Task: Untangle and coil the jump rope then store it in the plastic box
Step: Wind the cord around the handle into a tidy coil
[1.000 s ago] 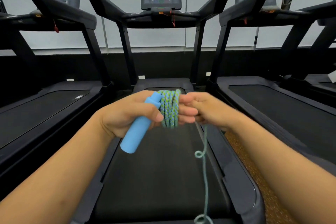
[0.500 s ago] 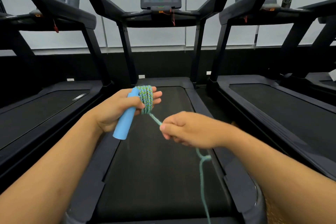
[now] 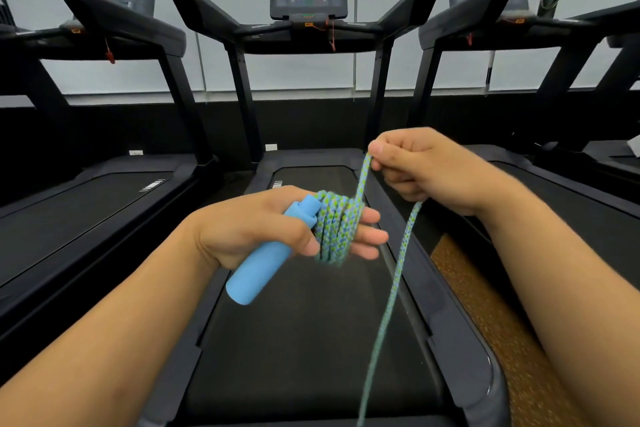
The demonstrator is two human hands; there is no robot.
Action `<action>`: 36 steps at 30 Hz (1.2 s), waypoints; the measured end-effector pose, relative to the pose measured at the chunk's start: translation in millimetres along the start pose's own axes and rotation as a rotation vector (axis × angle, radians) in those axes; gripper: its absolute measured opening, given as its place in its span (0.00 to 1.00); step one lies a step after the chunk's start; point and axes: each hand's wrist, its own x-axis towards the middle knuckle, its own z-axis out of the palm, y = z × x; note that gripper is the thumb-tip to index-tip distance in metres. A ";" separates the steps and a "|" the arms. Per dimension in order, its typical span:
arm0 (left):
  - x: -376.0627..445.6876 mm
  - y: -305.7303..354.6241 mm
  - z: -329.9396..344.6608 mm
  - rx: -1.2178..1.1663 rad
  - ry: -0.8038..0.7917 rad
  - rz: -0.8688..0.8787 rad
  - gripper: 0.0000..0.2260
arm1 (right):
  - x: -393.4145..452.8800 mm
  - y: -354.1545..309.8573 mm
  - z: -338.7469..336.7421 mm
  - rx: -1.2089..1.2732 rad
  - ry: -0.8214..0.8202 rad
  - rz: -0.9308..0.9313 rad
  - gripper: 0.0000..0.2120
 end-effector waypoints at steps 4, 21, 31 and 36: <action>1.4 3.1 -2.3 -0.116 0.052 0.044 0.28 | 7.3 31.0 31.0 0.165 -0.047 0.027 0.16; 7.1 -36.2 -58.4 -0.259 0.574 0.146 0.30 | -28.3 63.1 118.8 0.091 -0.365 0.318 0.16; 13.6 -45.2 -26.9 0.048 0.324 -0.081 0.23 | -11.0 -21.0 50.2 -0.081 -0.097 0.069 0.16; 19.7 -26.8 1.4 0.115 0.045 -0.085 0.28 | 0.2 -7.2 22.6 -0.080 0.035 0.035 0.17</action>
